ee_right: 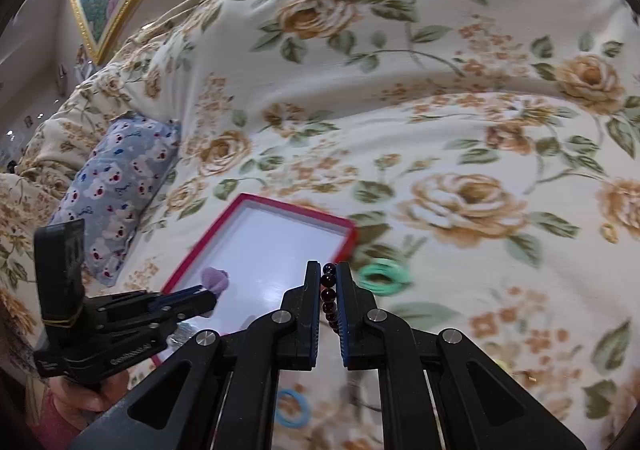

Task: Organize jewelry
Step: 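Carry the hair tie and black bracelet into the red box and open both tools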

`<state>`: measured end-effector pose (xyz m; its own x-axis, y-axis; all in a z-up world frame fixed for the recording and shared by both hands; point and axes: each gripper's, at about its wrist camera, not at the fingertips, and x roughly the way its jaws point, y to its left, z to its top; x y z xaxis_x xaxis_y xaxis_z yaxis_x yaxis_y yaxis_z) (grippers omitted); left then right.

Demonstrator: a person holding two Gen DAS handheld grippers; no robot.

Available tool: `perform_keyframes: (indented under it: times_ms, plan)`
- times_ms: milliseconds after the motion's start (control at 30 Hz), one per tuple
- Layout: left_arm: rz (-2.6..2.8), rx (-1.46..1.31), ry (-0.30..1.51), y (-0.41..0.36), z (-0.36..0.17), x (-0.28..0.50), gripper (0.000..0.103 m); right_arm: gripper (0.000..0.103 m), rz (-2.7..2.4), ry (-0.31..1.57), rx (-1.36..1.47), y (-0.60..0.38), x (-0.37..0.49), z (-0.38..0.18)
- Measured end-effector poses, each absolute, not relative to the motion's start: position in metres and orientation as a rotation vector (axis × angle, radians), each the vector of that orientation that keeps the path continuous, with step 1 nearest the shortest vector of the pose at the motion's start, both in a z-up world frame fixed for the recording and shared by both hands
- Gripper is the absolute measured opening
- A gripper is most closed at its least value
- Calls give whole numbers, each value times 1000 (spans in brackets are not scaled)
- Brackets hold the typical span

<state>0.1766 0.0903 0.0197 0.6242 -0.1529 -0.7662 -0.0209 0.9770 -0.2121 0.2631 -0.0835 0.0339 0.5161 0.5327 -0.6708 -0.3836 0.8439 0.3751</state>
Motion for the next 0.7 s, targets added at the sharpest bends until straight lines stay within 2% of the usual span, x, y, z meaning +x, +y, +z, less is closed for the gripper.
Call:
perform_keyframes:
  times_ms: [433, 700]
  plan:
    - [46, -213, 945, 130, 2, 195, 11, 7, 711, 921, 234, 8, 285, 14]
    - [86, -187, 978, 135, -18, 219, 11, 7, 672, 989, 244, 12, 299, -23]
